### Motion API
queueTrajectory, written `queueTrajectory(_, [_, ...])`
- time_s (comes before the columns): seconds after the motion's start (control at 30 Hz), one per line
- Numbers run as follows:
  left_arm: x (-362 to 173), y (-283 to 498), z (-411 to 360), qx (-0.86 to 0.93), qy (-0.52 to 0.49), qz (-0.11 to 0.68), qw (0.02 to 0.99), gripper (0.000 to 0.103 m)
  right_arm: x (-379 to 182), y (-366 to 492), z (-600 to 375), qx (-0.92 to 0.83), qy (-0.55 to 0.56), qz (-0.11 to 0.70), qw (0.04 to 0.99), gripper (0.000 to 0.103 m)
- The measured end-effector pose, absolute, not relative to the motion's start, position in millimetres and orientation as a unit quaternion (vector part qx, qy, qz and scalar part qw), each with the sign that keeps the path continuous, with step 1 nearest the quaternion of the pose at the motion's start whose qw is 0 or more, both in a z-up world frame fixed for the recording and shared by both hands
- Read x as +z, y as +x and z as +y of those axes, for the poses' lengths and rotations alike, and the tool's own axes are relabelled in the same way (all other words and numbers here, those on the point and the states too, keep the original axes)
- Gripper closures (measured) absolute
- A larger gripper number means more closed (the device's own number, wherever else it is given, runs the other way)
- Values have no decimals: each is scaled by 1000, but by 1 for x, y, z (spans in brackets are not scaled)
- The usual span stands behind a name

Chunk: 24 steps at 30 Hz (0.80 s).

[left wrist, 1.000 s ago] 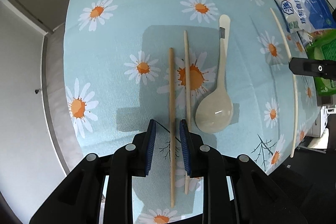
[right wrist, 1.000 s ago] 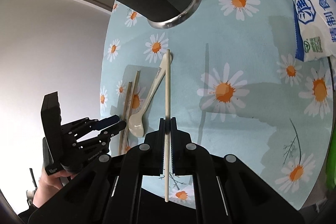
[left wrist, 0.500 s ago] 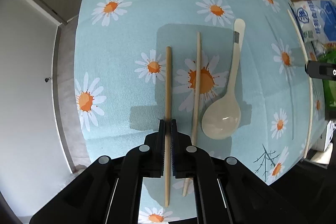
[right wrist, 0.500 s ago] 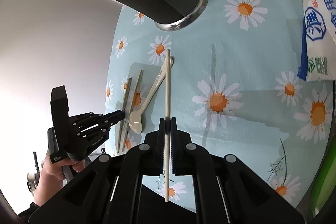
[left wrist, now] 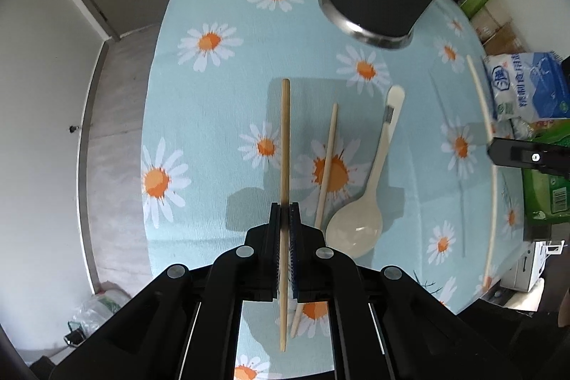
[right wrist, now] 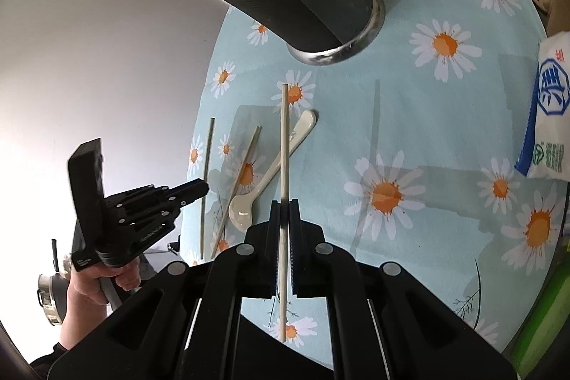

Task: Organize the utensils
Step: 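Lift both held utensils up over the black holder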

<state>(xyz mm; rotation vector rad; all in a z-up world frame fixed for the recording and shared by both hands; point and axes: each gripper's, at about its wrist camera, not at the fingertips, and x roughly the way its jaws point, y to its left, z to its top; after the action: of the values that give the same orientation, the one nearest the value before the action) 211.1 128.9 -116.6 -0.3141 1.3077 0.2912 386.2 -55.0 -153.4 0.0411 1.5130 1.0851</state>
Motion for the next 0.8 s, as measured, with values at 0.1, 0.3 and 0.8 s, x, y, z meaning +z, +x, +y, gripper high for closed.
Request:
queueTrajectory(0.1, [-106,215,131,118,-145,587,788,99,-150,385,-51,464,19,646,606,97])
queueTrajectory(0.3, [-77,222,128,81,-128,542,827,99,-127,373,-44,474,22,617,628,97])
queueTrajectory(0.8, [-1,247,131,6,-92,440,893,99,-50,375,-19,492,71,492,715,97])
